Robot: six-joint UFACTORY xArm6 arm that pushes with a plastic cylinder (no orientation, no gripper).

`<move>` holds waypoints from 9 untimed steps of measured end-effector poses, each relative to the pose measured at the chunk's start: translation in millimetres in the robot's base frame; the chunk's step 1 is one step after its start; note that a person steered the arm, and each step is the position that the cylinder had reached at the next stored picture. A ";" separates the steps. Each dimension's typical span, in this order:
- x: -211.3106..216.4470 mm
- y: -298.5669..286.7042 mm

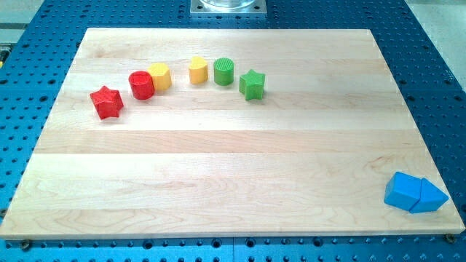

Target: Separate the blue blocks from each other

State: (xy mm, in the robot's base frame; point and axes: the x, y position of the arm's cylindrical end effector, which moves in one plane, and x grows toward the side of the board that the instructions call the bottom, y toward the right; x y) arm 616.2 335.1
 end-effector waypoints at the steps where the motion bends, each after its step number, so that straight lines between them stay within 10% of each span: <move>1: 0.2 -27.8; 9: -169.1 -189.9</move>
State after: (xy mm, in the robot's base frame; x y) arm 447.1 145.2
